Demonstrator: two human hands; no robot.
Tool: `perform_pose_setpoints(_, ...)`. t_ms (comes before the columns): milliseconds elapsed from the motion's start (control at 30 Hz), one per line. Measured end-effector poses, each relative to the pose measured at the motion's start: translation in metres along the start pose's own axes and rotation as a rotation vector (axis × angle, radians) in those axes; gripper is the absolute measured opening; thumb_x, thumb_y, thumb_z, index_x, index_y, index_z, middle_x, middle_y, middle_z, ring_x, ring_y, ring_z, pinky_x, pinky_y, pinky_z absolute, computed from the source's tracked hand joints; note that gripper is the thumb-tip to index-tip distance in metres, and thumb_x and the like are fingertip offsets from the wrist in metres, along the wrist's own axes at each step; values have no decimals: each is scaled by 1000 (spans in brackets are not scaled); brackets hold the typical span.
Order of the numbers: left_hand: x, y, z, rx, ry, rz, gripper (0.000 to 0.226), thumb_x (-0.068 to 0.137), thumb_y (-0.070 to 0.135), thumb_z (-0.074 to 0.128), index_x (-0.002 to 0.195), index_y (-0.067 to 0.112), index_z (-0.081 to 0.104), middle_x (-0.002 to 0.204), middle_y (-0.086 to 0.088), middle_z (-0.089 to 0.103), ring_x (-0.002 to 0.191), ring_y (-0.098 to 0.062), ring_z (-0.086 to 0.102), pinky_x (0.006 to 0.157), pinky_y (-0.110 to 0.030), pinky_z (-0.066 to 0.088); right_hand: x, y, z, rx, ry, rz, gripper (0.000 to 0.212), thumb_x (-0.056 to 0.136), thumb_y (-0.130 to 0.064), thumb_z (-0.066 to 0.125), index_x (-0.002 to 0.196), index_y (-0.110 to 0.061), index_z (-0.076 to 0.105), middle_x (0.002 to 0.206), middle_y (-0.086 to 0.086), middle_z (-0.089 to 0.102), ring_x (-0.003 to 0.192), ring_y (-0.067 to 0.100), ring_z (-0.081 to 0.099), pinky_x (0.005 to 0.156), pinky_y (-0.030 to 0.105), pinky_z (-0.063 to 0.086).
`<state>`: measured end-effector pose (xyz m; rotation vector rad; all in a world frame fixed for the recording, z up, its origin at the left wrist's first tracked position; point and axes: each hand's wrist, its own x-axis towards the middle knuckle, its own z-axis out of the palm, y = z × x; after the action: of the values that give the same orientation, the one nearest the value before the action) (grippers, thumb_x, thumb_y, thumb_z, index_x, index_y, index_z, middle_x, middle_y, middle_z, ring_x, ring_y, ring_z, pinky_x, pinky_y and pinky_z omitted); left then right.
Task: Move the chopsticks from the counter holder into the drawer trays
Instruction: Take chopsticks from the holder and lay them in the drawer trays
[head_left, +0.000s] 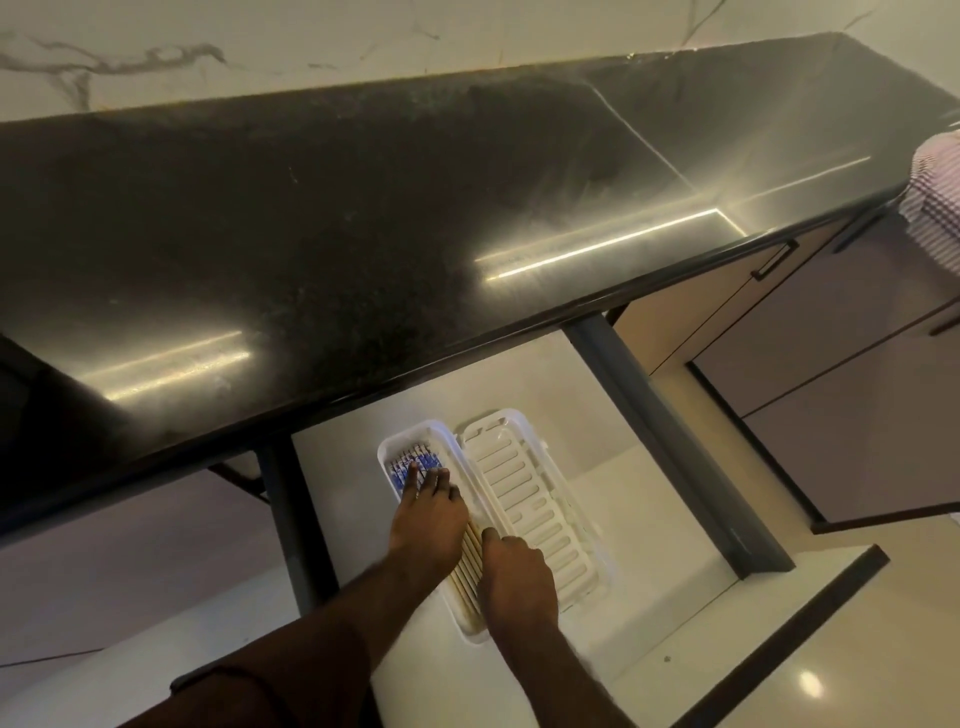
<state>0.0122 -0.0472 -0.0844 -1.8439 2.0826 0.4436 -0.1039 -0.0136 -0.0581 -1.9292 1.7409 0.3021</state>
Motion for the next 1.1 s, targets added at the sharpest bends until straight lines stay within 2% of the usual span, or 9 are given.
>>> perform_pose_setpoints(200, -26, -4, -50, -311, 249, -35, 39, 95, 28, 51, 132, 15, 51, 141, -8, 52, 130, -26, 46, 116, -43, 27, -13, -20, -86, 79, 208, -39, 31, 96, -38, 52, 123, -23, 56, 116, 3, 69, 99, 22, 69, 87, 36, 55)
perform_pose_setpoints(333, -59, -22, -114, -477, 515, -29, 44, 96, 30, 52, 138, 19, 46, 150, -5, 42, 141, -22, 32, 116, -38, 19, -31, -54, -158, 138, 384, -95, 47, 91, -41, 62, 134, -23, 54, 125, 3, 67, 108, 24, 67, 95, 38, 52)
perform_pose_setpoints(433, -93, -52, -170, -570, 701, -30, 46, 97, 30, 49, 141, 18, 42, 152, -4, 38, 143, -20, 27, 115, -33, 15, -48, -95, -200, 169, 498, -195, 44, 94, -36, 60, 135, -21, 53, 124, 5, 68, 112, 23, 65, 96, 36, 52)
perform_pose_setpoints(667, -181, -183, -233, -592, 1044, -122, 40, 92, 20, 60, 131, 14, 55, 140, -7, 53, 134, -22, 43, 108, -31, 30, -83, -236, -235, 325, 738, -493, 26, 93, -28, 61, 117, -20, 66, 102, 3, 76, 94, 21, 71, 87, 38, 55)
perform_pose_setpoints(733, -203, -230, -227, -595, 1069, -146, 39, 90, 19, 62, 128, 14, 58, 137, -8, 56, 132, -22, 46, 107, -32, 35, -83, -287, -223, 346, 729, -536, 24, 91, -30, 63, 113, -23, 68, 101, -1, 77, 93, 18, 71, 88, 34, 54)
perform_pose_setpoints(833, -230, -296, -212, -575, 1079, -204, 39, 88, 15, 65, 126, 11, 59, 135, -9, 58, 130, -22, 49, 106, -32, 38, -80, -357, -194, 375, 639, -611, 21, 89, -30, 65, 108, -23, 71, 96, -5, 77, 87, 6, 69, 76, -1, 37)
perform_pose_setpoints(867, -238, -316, -205, -589, 1076, -229, 40, 87, 12, 66, 126, 10, 59, 134, -10, 58, 129, -22, 50, 106, -32, 38, -78, -379, -183, 376, 594, -631, 22, 89, -30, 66, 109, -22, 71, 95, -6, 76, 84, 2, 67, 70, -6, 33)
perform_pose_setpoints(1000, -262, -379, -181, -630, 1028, -336, 43, 85, 7, 67, 127, 9, 59, 135, -11, 57, 129, -23, 49, 107, -32, 37, -69, -448, -143, 401, 416, -656, 22, 91, -29, 64, 112, -25, 69, 99, -8, 74, 78, -7, 55, 60, -3, 35)
perform_pose_setpoints(1100, -267, -407, -169, -676, 1030, -389, 47, 82, 1, 69, 127, 8, 59, 133, -13, 58, 127, -23, 52, 105, -30, 37, -58, -482, -118, 379, 295, -605, 31, 91, -27, 64, 122, -23, 63, 110, -3, 72, 94, 2, 64, 78, 13, 51)
